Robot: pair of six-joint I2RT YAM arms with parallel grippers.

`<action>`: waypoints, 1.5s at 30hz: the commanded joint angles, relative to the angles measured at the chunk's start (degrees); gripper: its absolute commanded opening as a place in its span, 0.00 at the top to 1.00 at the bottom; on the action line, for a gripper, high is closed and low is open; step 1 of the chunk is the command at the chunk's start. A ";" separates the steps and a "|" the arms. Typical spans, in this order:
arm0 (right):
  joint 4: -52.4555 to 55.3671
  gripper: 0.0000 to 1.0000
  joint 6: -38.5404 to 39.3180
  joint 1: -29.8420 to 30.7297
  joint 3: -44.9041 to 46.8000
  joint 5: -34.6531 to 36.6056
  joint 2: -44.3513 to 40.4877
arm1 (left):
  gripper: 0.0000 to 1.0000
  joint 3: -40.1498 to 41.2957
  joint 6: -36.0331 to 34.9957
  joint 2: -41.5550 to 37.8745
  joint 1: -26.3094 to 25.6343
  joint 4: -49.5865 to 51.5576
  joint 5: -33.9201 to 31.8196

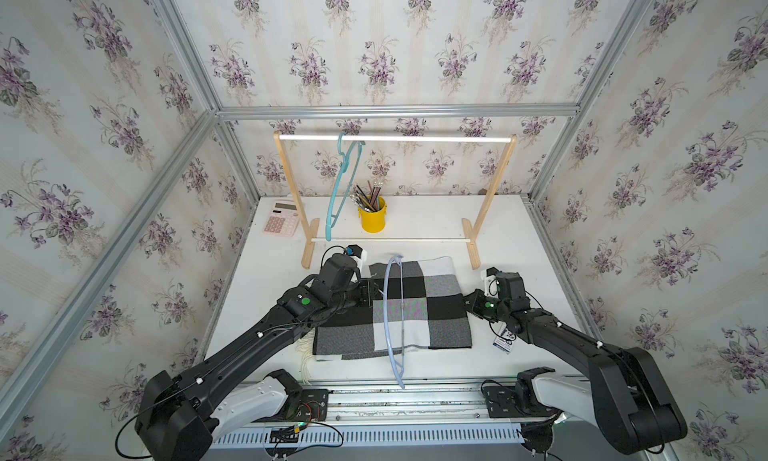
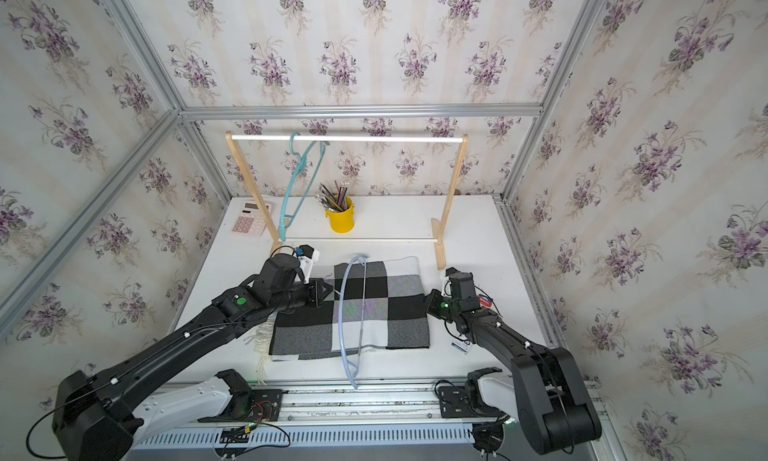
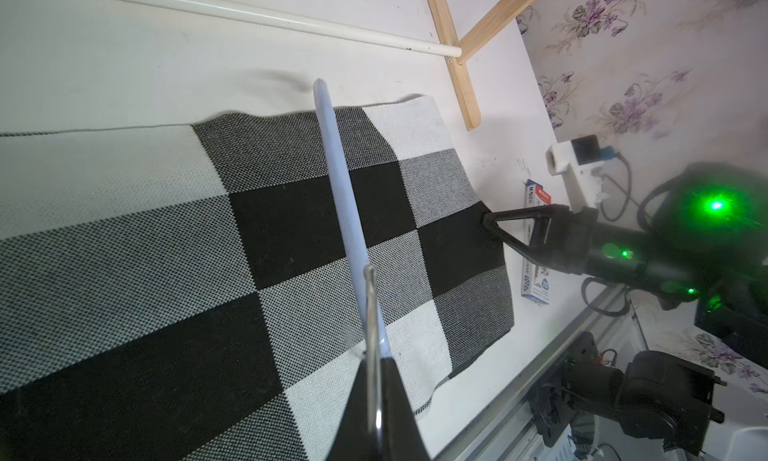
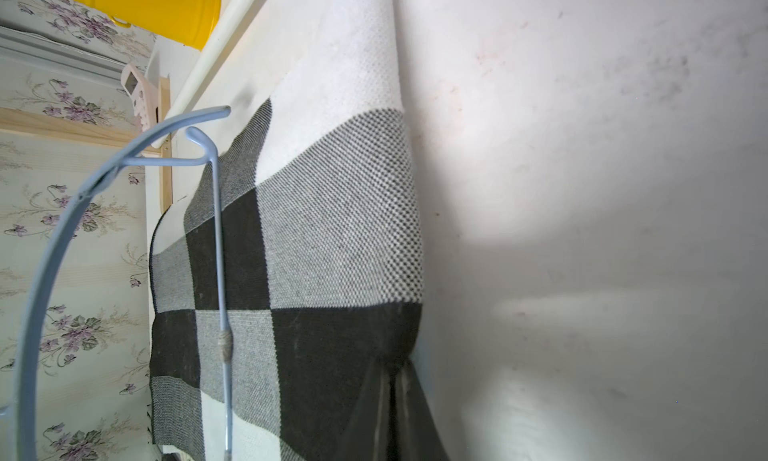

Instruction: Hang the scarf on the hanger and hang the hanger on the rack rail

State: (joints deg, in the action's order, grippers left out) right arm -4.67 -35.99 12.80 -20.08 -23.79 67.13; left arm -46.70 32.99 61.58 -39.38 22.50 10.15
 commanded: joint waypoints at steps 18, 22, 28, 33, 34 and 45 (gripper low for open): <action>6.20 1.00 -2.78 6.63 -5.78 -1.23 -7.92 | 1.00 6.49 4.01 -4.26 0.09 -9.68 -6.48; 5.77 1.00 -2.98 6.62 -5.18 -1.18 -7.46 | 1.00 7.40 4.95 -7.13 0.17 -10.89 -7.99; 5.32 1.00 -2.98 6.62 -5.66 -1.62 -7.16 | 1.00 8.68 7.01 -4.50 1.56 -13.67 -5.49; 6.04 1.00 -2.54 6.63 -6.04 -1.35 -6.99 | 1.00 9.48 8.46 -4.29 2.40 -20.29 1.47; 6.16 1.00 -2.44 6.63 -6.03 -1.38 -7.13 | 1.00 9.06 8.31 -4.47 2.65 -20.82 3.04; 6.36 1.00 -2.03 6.59 -6.03 -2.36 -7.32 | 1.00 5.79 7.29 -1.84 7.30 -15.07 10.04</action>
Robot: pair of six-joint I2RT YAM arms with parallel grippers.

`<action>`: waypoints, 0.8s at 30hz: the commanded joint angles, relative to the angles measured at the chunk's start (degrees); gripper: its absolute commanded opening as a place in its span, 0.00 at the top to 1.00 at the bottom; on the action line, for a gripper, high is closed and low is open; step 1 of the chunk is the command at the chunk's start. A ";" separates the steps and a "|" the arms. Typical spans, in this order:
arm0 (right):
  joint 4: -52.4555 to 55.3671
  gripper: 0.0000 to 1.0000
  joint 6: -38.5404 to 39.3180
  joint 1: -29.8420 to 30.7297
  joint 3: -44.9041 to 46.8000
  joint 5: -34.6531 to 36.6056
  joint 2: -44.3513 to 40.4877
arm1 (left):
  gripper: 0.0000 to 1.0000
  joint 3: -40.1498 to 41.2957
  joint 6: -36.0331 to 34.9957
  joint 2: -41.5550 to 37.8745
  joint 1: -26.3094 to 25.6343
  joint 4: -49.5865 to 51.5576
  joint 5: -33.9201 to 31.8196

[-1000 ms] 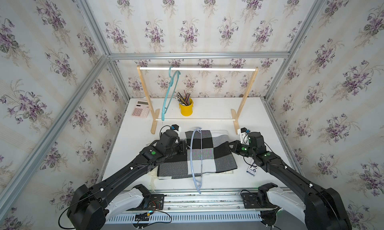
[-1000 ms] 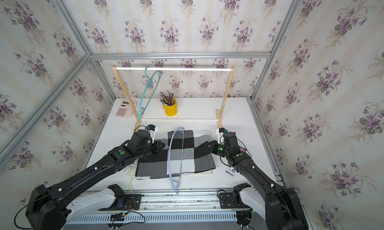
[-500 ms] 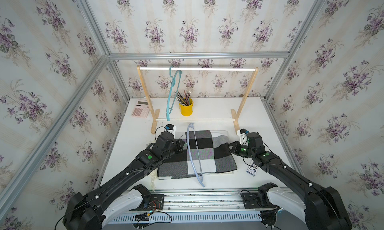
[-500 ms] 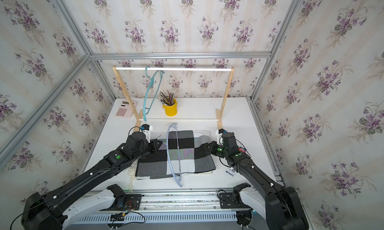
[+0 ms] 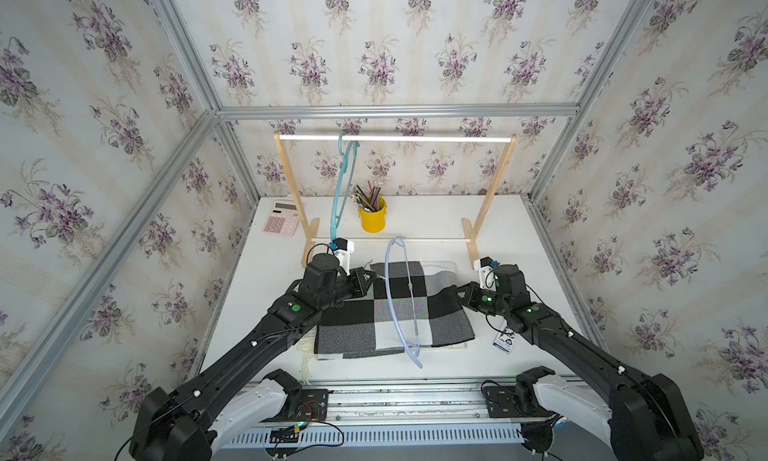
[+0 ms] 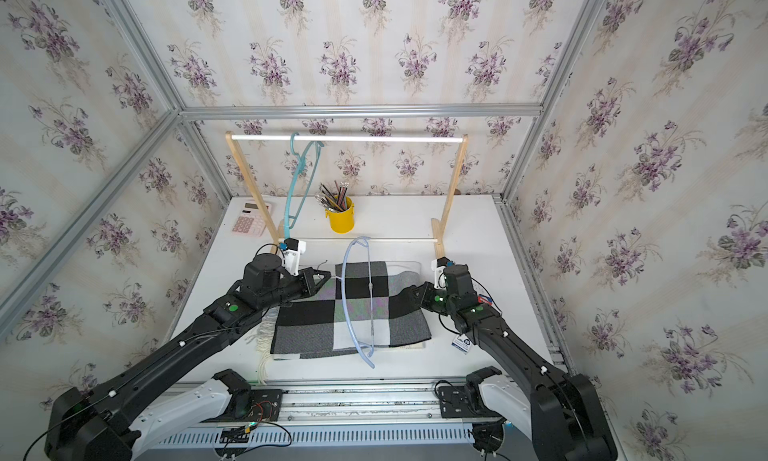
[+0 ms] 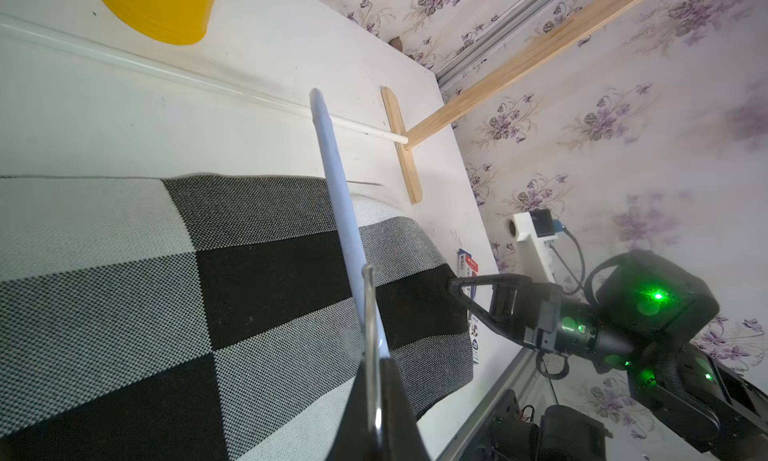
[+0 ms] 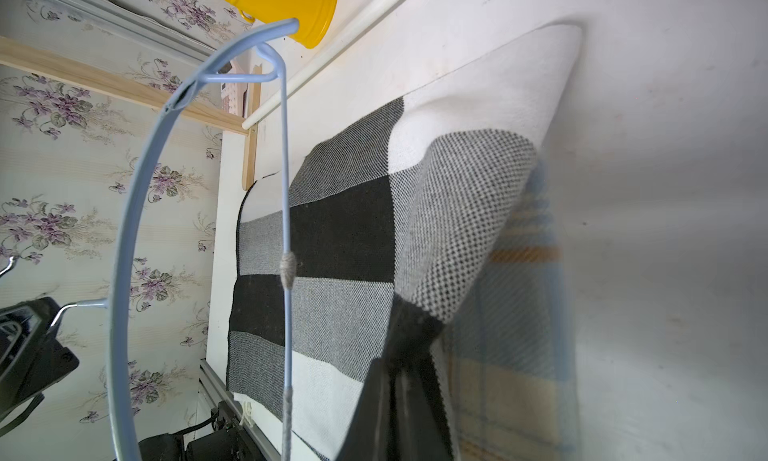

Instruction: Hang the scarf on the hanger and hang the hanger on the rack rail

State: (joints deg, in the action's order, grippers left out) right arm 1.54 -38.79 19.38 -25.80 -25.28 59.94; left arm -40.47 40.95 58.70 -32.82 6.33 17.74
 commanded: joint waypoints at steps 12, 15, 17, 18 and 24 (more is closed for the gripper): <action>-2.01 1.00 -1.59 6.31 -4.86 -2.69 -0.08 | 1.00 -1.19 -4.27 11.08 2.50 7.39 1.47; -6.77 1.00 -4.29 15.10 -8.15 -2.03 3.32 | 1.00 -1.49 -5.23 10.55 2.50 8.44 0.53; -11.67 1.00 -6.15 19.95 -9.60 -2.29 7.36 | 1.00 -1.54 -5.66 10.18 2.50 9.05 -0.09; -14.38 1.00 -7.15 21.99 -10.10 -2.66 9.88 | 1.00 -1.50 -5.93 10.09 2.50 9.27 -0.21; -26.43 1.00 -12.35 26.98 -11.15 -2.96 28.12 | 1.00 -0.45 -6.18 8.67 2.50 9.43 -0.45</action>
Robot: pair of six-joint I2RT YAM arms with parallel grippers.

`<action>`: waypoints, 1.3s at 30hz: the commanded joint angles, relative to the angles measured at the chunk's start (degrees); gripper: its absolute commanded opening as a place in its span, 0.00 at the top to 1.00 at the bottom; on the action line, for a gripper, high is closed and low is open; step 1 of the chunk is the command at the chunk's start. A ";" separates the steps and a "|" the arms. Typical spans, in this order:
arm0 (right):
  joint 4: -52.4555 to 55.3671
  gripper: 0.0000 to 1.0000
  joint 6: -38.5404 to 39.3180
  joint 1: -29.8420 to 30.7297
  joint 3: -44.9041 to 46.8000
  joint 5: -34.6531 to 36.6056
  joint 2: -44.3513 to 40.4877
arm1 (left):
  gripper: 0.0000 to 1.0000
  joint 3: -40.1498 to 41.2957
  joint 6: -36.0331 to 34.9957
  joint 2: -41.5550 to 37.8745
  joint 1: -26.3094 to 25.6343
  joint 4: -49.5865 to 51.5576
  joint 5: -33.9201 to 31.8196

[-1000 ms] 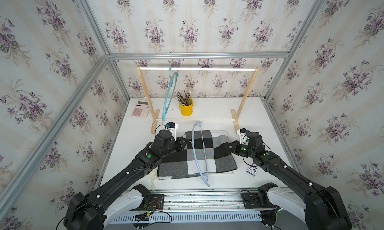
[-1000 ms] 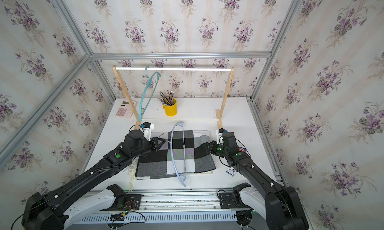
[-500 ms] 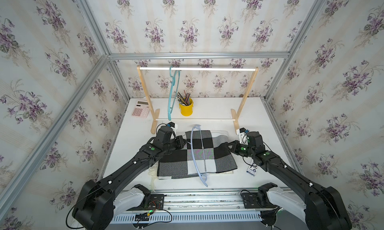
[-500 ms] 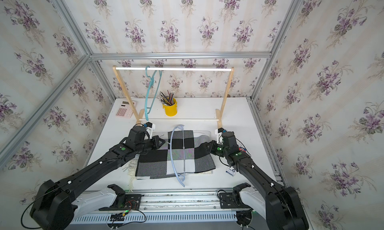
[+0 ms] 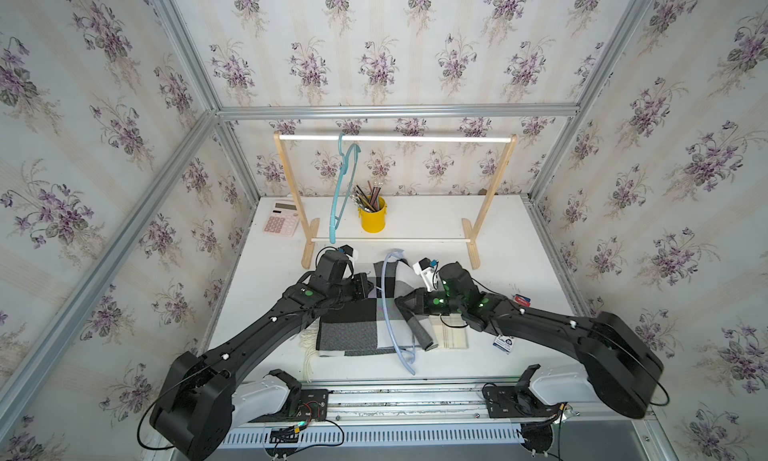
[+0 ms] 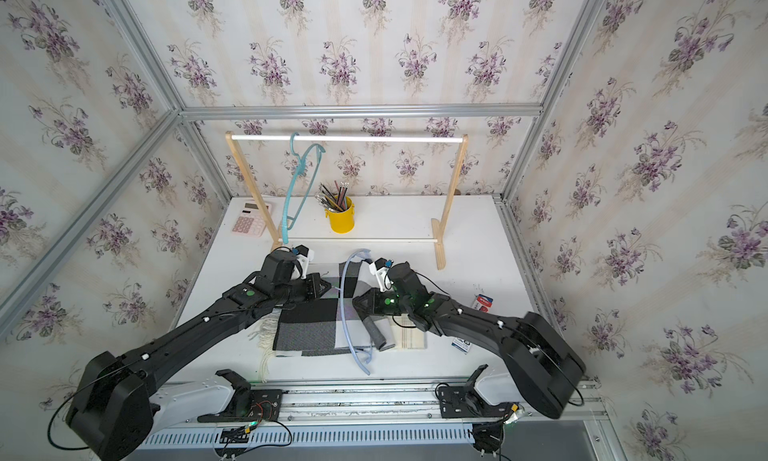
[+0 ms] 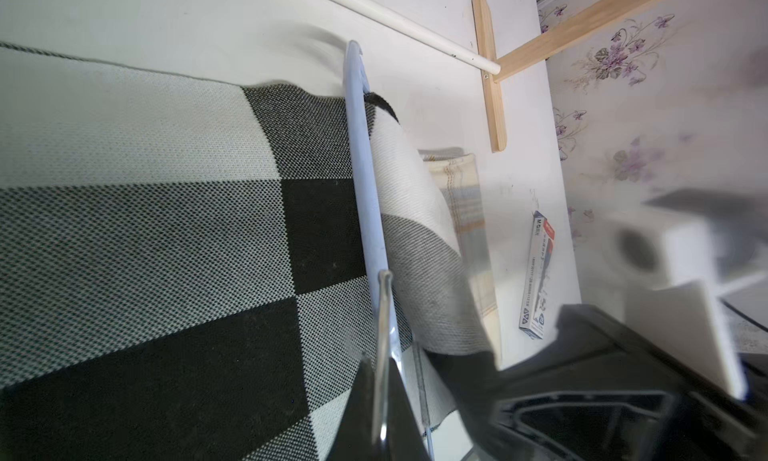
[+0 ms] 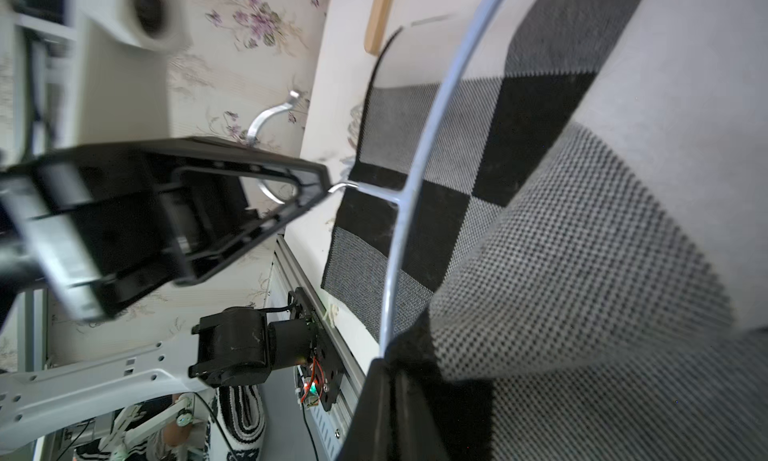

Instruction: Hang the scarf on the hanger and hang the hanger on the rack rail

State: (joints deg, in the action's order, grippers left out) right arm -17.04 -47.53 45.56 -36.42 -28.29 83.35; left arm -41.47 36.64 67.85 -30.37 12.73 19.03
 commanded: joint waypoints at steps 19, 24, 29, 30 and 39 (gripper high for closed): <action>-18.93 1.00 -11.42 4.09 -7.54 4.77 20.86 | 1.00 2.96 -2.68 -5.10 0.05 1.64 1.19; -14.25 0.50 -10.80 4.71 -6.60 6.22 18.53 | 1.00 2.89 -2.81 -5.14 0.05 2.76 -0.14; -6.42 0.24 -9.07 4.37 -4.29 11.33 10.46 | 1.00 3.15 -2.84 -5.20 0.05 3.72 -1.75; -4.60 0.22 -8.81 4.36 -4.19 12.23 9.30 | 1.00 3.20 -2.90 -5.19 0.05 3.85 -1.94; 5.42 0.15 -7.71 3.09 -0.40 18.66 -2.91 | 1.00 2.76 -3.13 -5.40 0.05 3.96 -1.60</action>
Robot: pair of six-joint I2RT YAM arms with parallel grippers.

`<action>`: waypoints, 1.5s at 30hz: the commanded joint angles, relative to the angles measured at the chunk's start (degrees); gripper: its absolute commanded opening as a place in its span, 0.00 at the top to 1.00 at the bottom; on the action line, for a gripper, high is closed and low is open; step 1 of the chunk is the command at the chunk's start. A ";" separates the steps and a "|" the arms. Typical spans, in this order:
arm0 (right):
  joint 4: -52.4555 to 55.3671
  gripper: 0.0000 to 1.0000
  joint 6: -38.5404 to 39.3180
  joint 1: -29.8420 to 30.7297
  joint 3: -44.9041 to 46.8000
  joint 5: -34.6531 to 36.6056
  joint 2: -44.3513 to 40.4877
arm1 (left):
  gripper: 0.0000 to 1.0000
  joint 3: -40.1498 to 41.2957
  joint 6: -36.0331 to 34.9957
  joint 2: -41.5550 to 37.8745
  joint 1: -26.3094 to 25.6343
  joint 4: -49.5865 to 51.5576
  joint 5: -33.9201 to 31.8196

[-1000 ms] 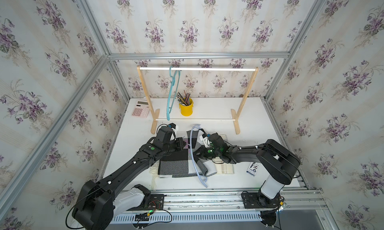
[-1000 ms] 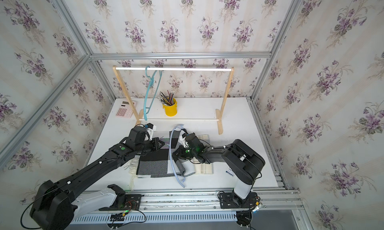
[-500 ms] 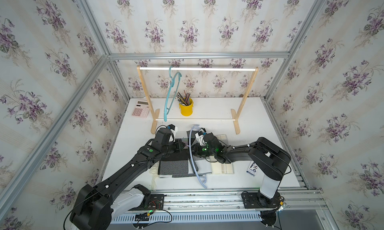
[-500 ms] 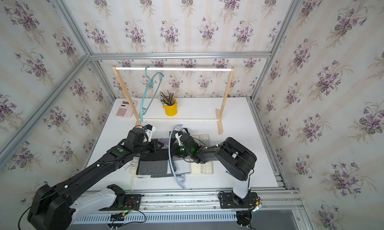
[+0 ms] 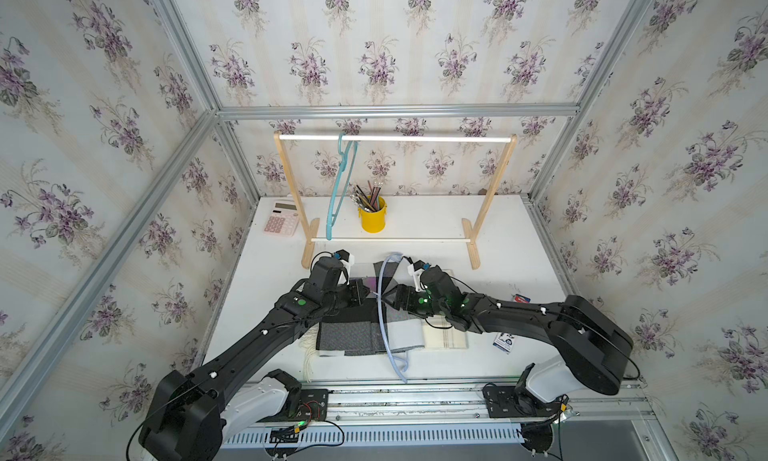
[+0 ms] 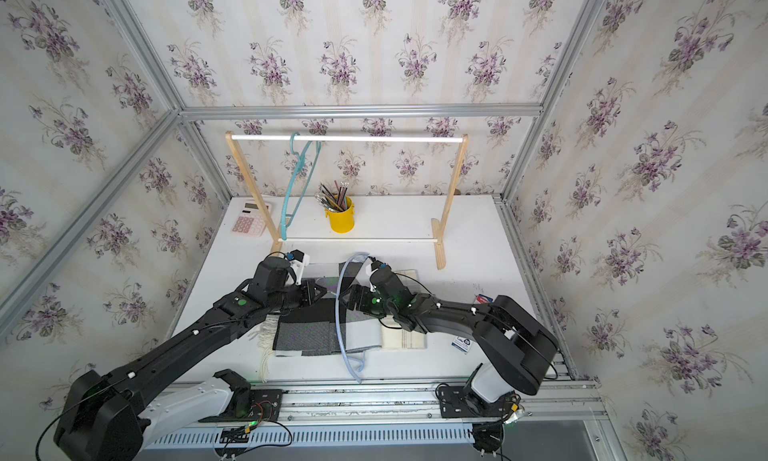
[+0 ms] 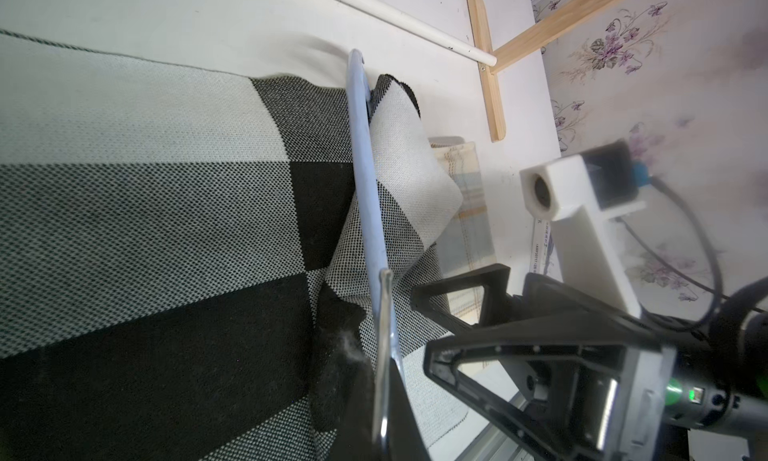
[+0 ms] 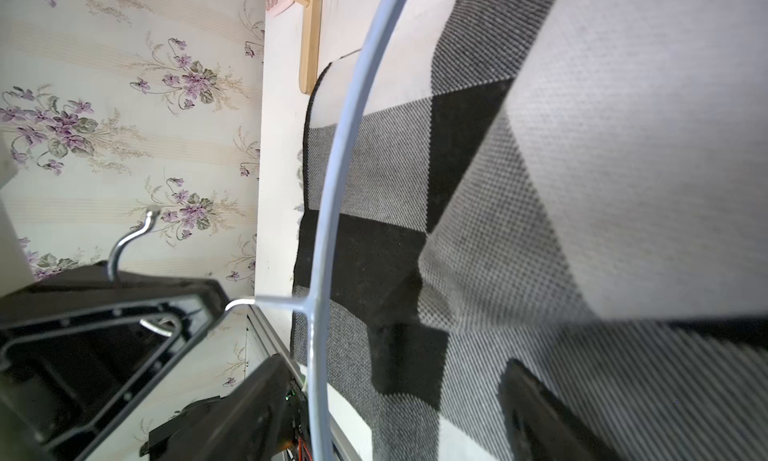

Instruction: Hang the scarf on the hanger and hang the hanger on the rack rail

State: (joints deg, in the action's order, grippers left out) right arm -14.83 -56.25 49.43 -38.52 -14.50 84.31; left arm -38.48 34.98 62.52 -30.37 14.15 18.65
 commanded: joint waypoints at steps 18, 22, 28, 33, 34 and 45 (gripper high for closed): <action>-13.37 0.29 -10.08 -16.77 2.84 -3.03 7.44 | 1.00 -4.73 -3.29 2.41 -0.43 5.21 -1.33; -15.87 0.31 -11.38 -16.80 2.99 -3.57 10.38 | 1.00 -5.23 -3.26 2.48 -0.72 5.81 -1.41; -13.97 0.26 -10.83 -16.77 4.01 -2.55 8.91 | 1.00 -6.20 -3.38 2.83 -1.05 6.45 -1.68; -10.79 0.19 -8.83 -17.39 8.07 0.45 2.92 | 1.00 -6.56 -3.44 2.59 -1.48 7.02 -2.42; -10.91 0.19 -8.80 -17.65 8.83 0.25 2.20 | 1.00 -6.53 -3.54 2.53 -1.53 7.06 -2.49; -19.71 0.32 -10.28 -17.07 7.17 -6.09 8.08 | 1.00 -6.32 -3.30 2.91 -1.82 6.88 -2.66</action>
State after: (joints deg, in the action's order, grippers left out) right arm -29.95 -66.04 31.92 -30.55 -18.74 91.66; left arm -44.71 32.67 65.21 -32.16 19.62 17.34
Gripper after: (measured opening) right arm 0.694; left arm 0.067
